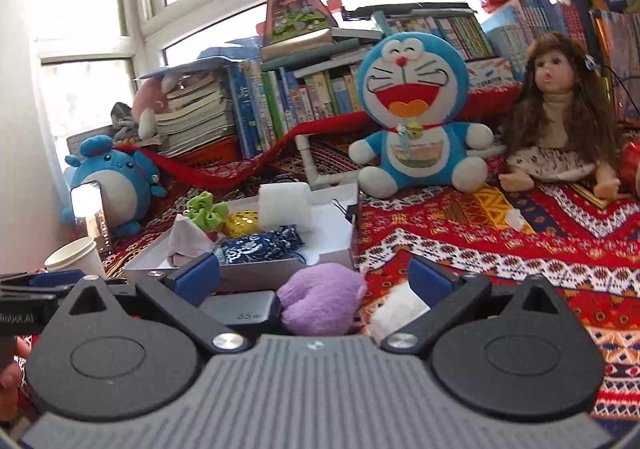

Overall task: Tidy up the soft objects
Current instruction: 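Move the left tool to the small beige block while the right tool approaches the white fluffy ball, then close the left tool on the beige block while the right tool grasps the white fluffy ball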

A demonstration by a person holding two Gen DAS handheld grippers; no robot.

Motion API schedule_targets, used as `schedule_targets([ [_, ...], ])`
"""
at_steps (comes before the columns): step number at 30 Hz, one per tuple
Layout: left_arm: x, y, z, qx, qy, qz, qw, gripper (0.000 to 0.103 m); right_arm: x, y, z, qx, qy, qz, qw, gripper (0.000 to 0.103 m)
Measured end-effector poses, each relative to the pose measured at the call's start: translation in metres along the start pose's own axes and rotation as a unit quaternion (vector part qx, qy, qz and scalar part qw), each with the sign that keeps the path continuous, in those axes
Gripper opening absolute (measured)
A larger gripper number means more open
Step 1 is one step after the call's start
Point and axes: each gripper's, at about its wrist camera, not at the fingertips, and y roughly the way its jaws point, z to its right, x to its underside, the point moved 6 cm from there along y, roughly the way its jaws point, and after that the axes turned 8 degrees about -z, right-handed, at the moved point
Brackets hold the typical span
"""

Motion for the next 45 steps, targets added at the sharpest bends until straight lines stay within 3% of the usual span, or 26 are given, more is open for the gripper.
schedule_targets([
  [8,0.012,0.007,-0.002,-0.004,-0.008,-0.013,0.9999,0.095,0.004,0.001,0.016,0.027,0.026,0.012,0.999,0.103],
  [18,0.028,0.016,-0.008,-0.012,-0.018,-0.033,0.9992,0.094,0.014,-0.001,0.012,0.047,-0.022,-0.002,0.999,0.103],
  [33,0.037,0.032,-0.010,-0.022,-0.029,-0.055,0.9978,0.064,0.025,0.001,0.014,0.093,-0.069,-0.026,0.993,0.103],
  [37,0.038,0.038,-0.013,-0.027,-0.044,-0.060,0.9968,0.052,0.028,0.002,0.011,0.103,-0.087,-0.024,0.991,0.103],
  [45,0.038,0.046,-0.015,-0.027,-0.060,-0.067,0.9956,0.042,0.034,0.005,0.003,0.121,-0.127,-0.021,0.984,0.103],
])
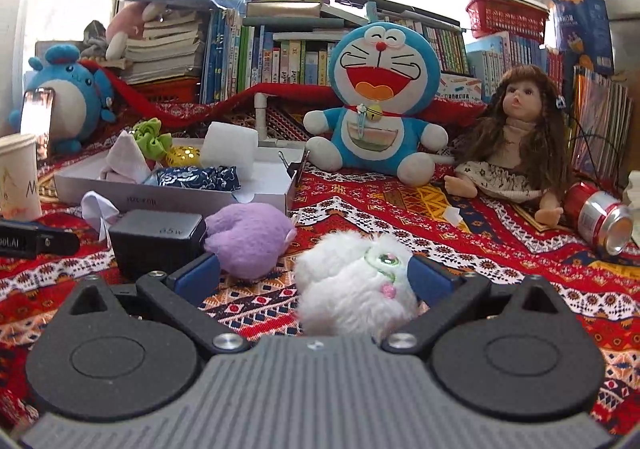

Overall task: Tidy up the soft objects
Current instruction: 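Close the left tool on the beige block while the right tool grasps the white fluffy ball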

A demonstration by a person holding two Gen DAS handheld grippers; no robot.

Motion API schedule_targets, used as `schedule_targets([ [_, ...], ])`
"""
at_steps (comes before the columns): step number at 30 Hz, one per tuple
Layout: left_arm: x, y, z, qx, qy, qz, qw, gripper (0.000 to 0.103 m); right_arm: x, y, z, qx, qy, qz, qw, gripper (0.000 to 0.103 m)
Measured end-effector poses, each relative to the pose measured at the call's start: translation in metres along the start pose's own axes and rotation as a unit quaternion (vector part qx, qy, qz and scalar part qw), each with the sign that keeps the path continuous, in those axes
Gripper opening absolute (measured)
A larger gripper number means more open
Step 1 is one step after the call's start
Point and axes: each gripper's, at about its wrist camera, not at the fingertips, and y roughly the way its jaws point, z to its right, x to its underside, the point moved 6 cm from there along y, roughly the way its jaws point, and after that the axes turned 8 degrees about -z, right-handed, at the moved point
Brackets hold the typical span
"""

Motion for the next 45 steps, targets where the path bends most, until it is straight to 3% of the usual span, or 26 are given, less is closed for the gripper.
schedule_targets([
  [13,0.000,0.003,0.001,-0.002,-0.001,-0.003,1.0000,0.026,-0.002,-0.002,0.005,0.026,0.012,0.008,1.000,0.102],
  [23,0.000,0.004,0.000,-0.006,0.004,-0.001,1.0000,0.026,0.000,0.007,0.017,0.055,0.028,-0.021,0.998,0.102],
  [27,0.000,0.006,0.003,-0.006,0.013,-0.002,0.9999,0.033,0.002,0.009,0.016,0.049,0.028,-0.033,0.998,0.100],
  [32,0.001,0.006,0.007,-0.014,0.025,-0.001,0.9996,0.032,0.003,0.010,0.015,0.046,0.029,-0.037,0.998,0.091],
  [33,0.001,0.006,0.008,-0.014,0.025,-0.002,0.9996,0.024,0.003,0.010,0.015,0.043,0.033,-0.039,0.998,0.089],
  [38,0.000,0.005,0.007,-0.012,0.017,-0.003,0.9998,0.022,0.003,0.008,0.021,0.044,0.055,-0.038,0.997,0.064],
  [45,-0.005,-0.004,0.005,-0.012,0.014,0.009,0.9998,0.022,-0.003,0.001,0.024,0.045,0.066,-0.019,0.997,0.059],
])
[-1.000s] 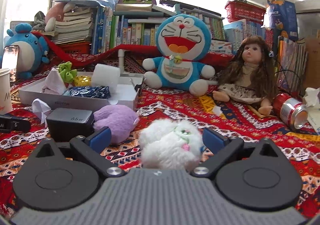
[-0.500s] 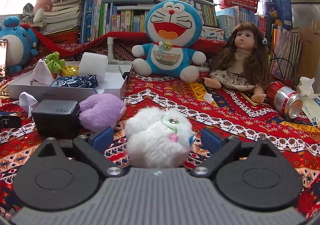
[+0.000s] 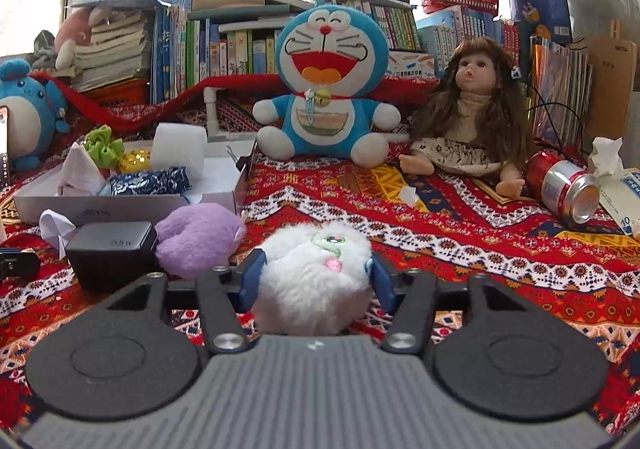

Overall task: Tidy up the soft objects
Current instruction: 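Close the left tool on the beige block while the right tool grasps the white fluffy ball, then carry the beige block and fluffy ball over the white tray with both tools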

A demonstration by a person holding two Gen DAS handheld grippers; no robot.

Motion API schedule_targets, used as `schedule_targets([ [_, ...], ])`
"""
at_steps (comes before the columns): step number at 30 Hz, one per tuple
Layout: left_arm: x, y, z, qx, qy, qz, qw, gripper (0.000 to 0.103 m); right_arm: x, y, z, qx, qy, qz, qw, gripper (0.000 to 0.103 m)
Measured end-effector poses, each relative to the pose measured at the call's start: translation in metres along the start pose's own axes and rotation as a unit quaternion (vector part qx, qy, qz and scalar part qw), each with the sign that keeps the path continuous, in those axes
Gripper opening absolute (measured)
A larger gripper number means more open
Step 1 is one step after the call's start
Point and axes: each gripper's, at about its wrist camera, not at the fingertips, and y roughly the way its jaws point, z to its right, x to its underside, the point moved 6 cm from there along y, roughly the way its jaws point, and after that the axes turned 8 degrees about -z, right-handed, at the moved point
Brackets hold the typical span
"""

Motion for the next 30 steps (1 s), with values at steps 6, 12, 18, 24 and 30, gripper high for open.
schedule_targets([
  [6,-0.012,-0.011,-0.001,0.001,-0.001,0.022,0.9997,0.022,-0.010,-0.008,0.000,-0.007,0.009,0.019,1.000,0.057],
  [12,-0.027,-0.017,-0.001,-0.002,-0.002,0.040,0.9992,0.022,-0.020,-0.015,-0.005,-0.015,0.006,0.038,0.999,0.055],
  [18,-0.035,-0.020,-0.003,-0.003,-0.004,0.053,0.9986,0.022,-0.023,-0.017,-0.010,-0.021,0.001,0.042,0.999,0.053],
  [24,-0.036,-0.021,-0.002,-0.004,-0.002,0.056,0.9984,0.022,-0.026,-0.021,-0.010,-0.026,0.001,0.048,0.999,0.053],
  [30,-0.038,-0.023,-0.001,-0.002,0.001,0.058,0.9983,0.022,-0.032,-0.024,-0.009,-0.036,0.009,0.054,0.998,0.053],
])
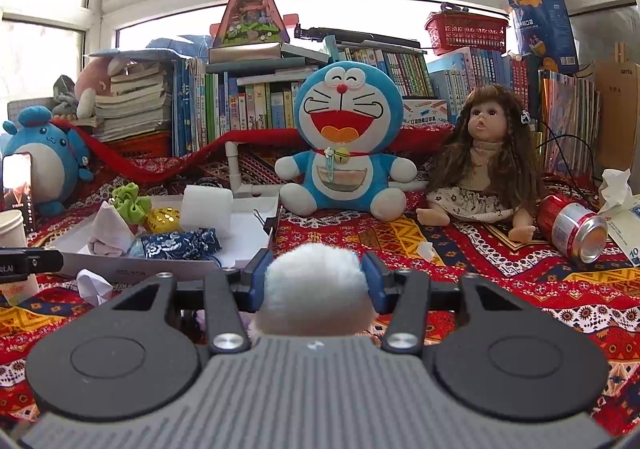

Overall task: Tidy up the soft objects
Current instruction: 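Carry the beige block and fluffy ball over the white tray with both tools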

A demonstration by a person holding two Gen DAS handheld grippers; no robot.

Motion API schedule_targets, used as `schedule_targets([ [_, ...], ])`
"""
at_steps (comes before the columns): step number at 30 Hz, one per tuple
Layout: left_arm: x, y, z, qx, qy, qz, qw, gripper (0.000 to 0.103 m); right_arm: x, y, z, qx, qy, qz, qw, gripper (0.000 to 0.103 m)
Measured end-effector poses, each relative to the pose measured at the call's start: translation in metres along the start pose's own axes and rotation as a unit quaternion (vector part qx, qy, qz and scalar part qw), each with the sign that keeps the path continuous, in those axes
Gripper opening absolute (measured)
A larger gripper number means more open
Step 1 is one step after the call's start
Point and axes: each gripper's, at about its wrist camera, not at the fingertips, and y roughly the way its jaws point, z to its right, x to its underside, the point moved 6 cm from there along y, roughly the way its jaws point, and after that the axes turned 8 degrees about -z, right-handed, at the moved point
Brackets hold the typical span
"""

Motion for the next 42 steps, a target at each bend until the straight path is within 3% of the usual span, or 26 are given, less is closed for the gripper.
schedule_targets([
  [11,-0.031,0.020,0.003,0.015,-0.021,-0.001,0.9997,0.022,-0.028,0.013,-0.018,-0.053,0.009,0.010,0.998,0.053],
  [21,-0.052,0.064,0.002,-0.003,-0.044,-0.021,0.9988,0.022,-0.056,0.057,-0.042,-0.105,0.032,-0.016,0.994,0.053],
  [31,-0.052,0.108,-0.012,-0.030,-0.073,-0.062,0.9950,0.022,-0.060,0.112,-0.057,-0.118,0.064,-0.056,0.989,0.053],
  [42,-0.049,0.131,-0.015,-0.045,-0.076,-0.081,0.9928,0.021,-0.055,0.151,-0.072,-0.122,0.083,-0.097,0.984,0.053],
])
